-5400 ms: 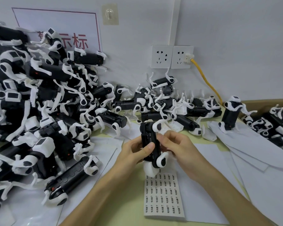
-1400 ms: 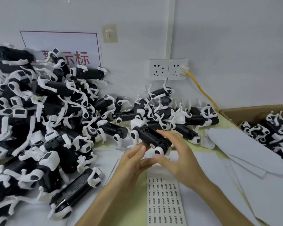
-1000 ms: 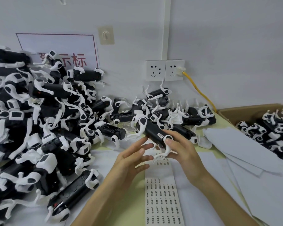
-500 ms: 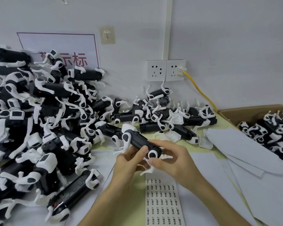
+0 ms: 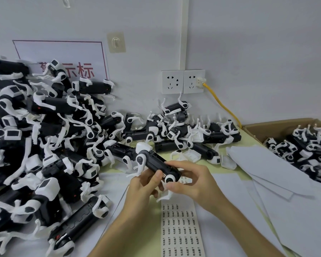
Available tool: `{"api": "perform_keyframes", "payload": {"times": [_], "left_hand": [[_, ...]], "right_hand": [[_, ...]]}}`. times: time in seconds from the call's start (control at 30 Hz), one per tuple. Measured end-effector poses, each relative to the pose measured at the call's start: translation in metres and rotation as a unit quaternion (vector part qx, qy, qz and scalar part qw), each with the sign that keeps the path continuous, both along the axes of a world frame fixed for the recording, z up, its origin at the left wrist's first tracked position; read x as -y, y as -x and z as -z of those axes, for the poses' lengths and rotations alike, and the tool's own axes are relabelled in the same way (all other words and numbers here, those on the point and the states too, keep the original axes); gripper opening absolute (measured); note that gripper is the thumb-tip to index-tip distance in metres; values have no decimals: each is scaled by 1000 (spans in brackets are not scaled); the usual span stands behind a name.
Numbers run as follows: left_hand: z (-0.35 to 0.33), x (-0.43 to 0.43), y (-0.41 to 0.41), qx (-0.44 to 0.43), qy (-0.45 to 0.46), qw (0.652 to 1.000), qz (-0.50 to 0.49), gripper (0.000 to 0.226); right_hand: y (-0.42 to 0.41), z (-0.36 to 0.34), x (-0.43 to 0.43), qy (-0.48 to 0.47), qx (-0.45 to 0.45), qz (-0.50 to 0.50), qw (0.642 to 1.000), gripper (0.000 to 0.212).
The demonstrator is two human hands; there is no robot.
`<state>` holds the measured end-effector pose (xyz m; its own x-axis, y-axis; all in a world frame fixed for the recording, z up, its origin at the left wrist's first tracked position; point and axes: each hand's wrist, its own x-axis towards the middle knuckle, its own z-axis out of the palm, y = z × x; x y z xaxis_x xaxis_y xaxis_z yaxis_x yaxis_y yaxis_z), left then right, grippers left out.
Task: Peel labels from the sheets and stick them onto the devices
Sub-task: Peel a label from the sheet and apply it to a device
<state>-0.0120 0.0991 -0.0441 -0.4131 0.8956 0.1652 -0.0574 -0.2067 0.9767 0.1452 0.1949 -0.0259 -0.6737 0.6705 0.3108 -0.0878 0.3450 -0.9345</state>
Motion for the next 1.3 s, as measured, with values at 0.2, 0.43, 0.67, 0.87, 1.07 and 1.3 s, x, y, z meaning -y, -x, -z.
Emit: {"api": "perform_keyframes", "payload": {"times": [0.2, 0.43, 0.67, 0.87, 1.07, 1.3], "left_hand": [[2, -1, 5, -93, 33, 994, -42, 24], [9, -2, -1, -160, 72, 984, -13, 32], [13, -1, -3, -214, 104, 971, 1, 30], [13, 2, -6, -304, 128, 944, 23, 25], [15, 2, -8, -331, 116, 936, 15, 26], [14, 1, -8, -339, 100, 936, 11, 29]], "right_hand": [[-6, -16, -7, 193, -25, 20, 981, 32], [-62, -35, -56, 380, -481, -57, 788, 56], [-54, -13, -74, 266, -205, 278, 900, 28], [-43, 0, -69, 11, 6, 360, 933, 33], [3, -8, -42, -110, 80, 229, 964, 35], [113, -25, -25, -229, 155, 68, 959, 57]]}}
